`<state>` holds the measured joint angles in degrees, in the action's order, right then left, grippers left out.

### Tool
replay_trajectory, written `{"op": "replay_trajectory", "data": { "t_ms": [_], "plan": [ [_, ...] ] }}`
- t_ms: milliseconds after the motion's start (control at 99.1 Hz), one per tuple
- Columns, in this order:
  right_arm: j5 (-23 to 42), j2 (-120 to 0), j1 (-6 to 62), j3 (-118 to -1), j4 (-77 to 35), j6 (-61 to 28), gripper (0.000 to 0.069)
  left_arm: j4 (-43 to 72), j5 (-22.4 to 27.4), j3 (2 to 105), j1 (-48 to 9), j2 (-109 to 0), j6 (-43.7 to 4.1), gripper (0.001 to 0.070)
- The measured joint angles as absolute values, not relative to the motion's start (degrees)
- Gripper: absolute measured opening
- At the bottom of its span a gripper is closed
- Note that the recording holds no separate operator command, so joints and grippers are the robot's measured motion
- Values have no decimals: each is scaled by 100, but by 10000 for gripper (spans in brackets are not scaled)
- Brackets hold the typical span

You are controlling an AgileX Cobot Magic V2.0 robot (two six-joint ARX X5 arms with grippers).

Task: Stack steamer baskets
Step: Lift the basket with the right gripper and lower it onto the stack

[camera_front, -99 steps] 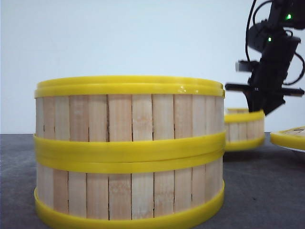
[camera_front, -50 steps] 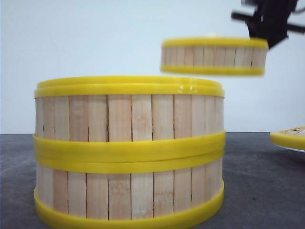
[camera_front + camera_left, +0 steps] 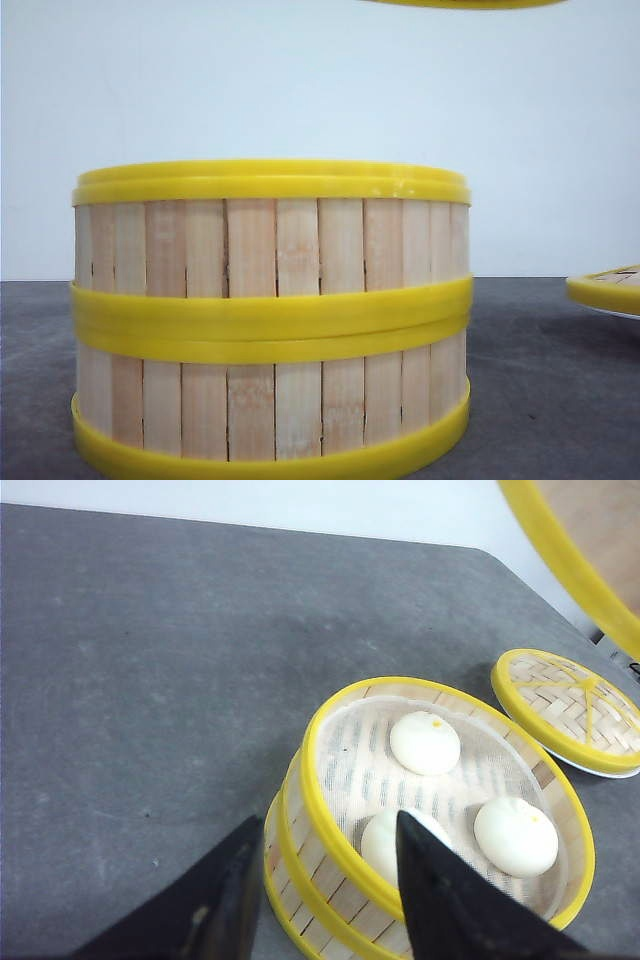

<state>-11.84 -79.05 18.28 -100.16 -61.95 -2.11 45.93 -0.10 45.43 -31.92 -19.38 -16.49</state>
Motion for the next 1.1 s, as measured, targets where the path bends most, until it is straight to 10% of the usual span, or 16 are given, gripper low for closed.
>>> {"op": "replay_trajectory", "data": {
  "t_ms": [1100],
  "plan": [
    [-928,-8311,3505,-8082,-4683,167,28,4587,-10,4543,-3192,-1938,-1459,237]
  ]
}}
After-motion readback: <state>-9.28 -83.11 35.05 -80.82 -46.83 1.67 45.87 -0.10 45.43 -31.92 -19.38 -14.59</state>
